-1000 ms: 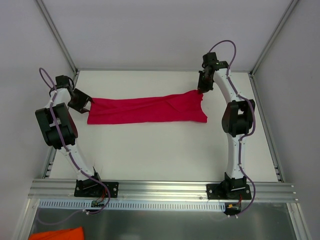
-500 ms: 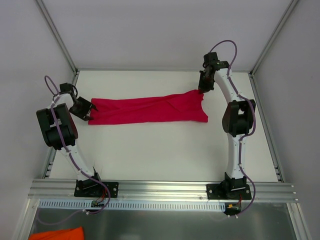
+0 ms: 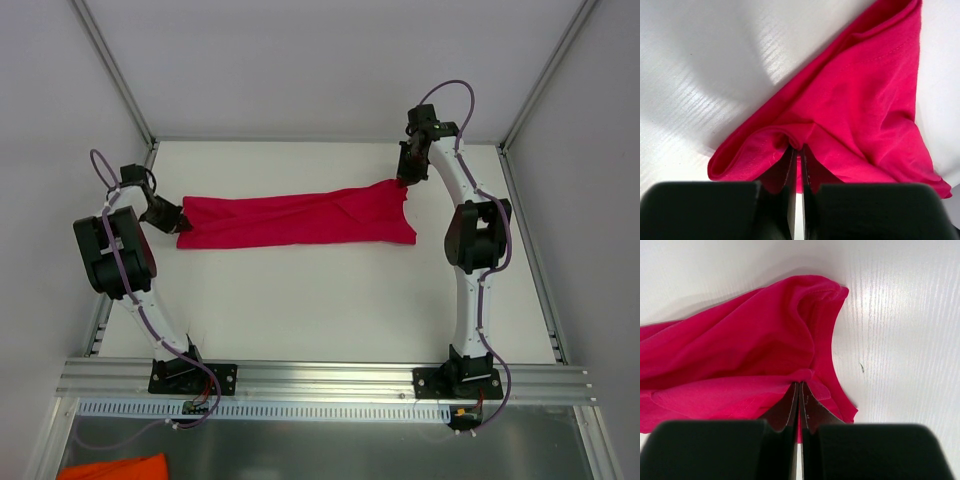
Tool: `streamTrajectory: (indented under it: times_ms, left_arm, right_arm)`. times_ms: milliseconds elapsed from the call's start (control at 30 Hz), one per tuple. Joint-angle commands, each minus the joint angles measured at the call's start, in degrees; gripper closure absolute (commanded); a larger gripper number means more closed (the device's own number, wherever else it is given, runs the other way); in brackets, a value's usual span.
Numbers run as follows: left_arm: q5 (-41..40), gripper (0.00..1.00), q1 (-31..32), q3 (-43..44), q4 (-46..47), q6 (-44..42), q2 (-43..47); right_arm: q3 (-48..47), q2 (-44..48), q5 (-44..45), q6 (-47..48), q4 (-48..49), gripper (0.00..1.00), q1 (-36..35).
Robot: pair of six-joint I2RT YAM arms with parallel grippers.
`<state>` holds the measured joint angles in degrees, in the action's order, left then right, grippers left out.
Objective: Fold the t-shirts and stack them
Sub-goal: Fold the other side of the tshirt into a rectangle
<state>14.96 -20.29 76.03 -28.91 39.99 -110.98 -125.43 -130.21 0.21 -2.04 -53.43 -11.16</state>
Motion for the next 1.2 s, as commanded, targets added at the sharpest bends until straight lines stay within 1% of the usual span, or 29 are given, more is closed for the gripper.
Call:
streamTrajectory:
  times_ms: [0, 67, 100, 400, 633, 667, 700, 733, 767, 800, 833, 867, 900, 967, 1000, 1067, 1100, 1167]
  left_arm:
    - [0.7, 1.00, 0.6, 2.4, -0.6, -0.1, 2.0]
    - [0.2, 1.00, 0.5, 2.7, -0.8, -0.2, 1.9]
    - [0.0, 1.00, 0.7, 2.9, -1.0, -0.2, 1.8]
    - [-2.9, 1.00, 0.7, 6.1, -1.4, 0.9, 1.3]
    - [-2.1, 1.00, 0.7, 9.1, -1.9, 2.1, -1.5]
    - [-2.2, 0.98, 0.7, 9.2, -1.9, 2.0, -2.0]
    - [-2.3, 0.93, 0.7, 9.3, -2.1, 1.9, -2.1]
    - [-2.7, 0.78, 0.6, 9.3, -2.2, 1.7, -2.5]
    - [-3.0, 0.74, 0.6, 9.3, -2.2, 1.6, -2.6]
    - [-3.3, 0.67, 0.6, 9.4, -2.3, 1.4, -2.8]
    - [-3.4, 0.58, 0.7, 9.5, -2.4, 1.3, -2.8]
    - [-3.8, 0.34, 0.6, 9.6, -2.6, 1.3, -3.2]
    - [-3.9, 0.29, 0.6, 9.6, -2.6, 1.3, -3.1]
    - [-3.6, 0.24, 0.6, 9.6, -2.6, 1.4, -3.0]
    - [-3.0, 0.24, 0.7, 9.5, -2.4, 1.5, -2.8]
    - [0.7, 0.29, 0.6, 9.0, -1.2, 2.1, -1.8]
    - [1.4, 0.33, 0.8, 7.7, -0.6, 2.5, -1.0]
    - [1.4, 0.36, 1.2, 5.7, 0.9, 3.4, 1.3]
  right_arm:
    - [-1.1, 0.7, 0.4, 0.7, 0.1, 0.99, 0.6]
    - [-1.1, 0.7, 0.4, 0.7, 0.0, 0.99, 0.6]
    - [-1.1, 0.7, -1.5, 0.7, 0.1, 0.99, 0.6]
    - [-0.7, 0.4, -1.9, 0.8, 0.0, 0.99, 0.5]
    - [-0.6, 0.5, -2.0, 1.2, 0.0, 0.99, 0.5]
    - [-0.6, 0.6, -1.9, 1.2, -0.1, 0.99, 0.5]
    - [-0.5, 0.7, -1.8, 1.3, -0.2, 0.99, 0.5]
    - [-0.3, 0.7, -1.7, 1.4, -0.3, 0.99, 0.5]
    - [-0.2, 0.8, -1.8, 1.4, -0.3, 0.99, 0.5]
    - [0.1, 0.9, -1.8, 1.3, -0.2, 0.99, 0.5]
    - [0.3, 0.9, -1.9, 1.3, -0.1, 0.99, 0.5]
    - [0.4, 1.0, -2.1, 1.3, -0.1, 0.99, 0.5]
    - [0.4, 1.0, -2.1, 1.3, 0.1, 0.99, 0.5]
    - [0.4, 1.2, -2.1, 1.3, 0.0, 0.99, 0.5]
    - [0.4, 1.3, -2.1, 1.3, 0.1, 0.99, 0.4]
    - [0.4, 1.4, -2.2, 1.3, 0.2, 0.99, 0.5]
    - [0.4, 1.4, -2.2, 1.3, 0.1, 0.99, 0.4]
    - [0.5, 1.5, -2.4, 1.3, 0.1, 0.99, 0.4]
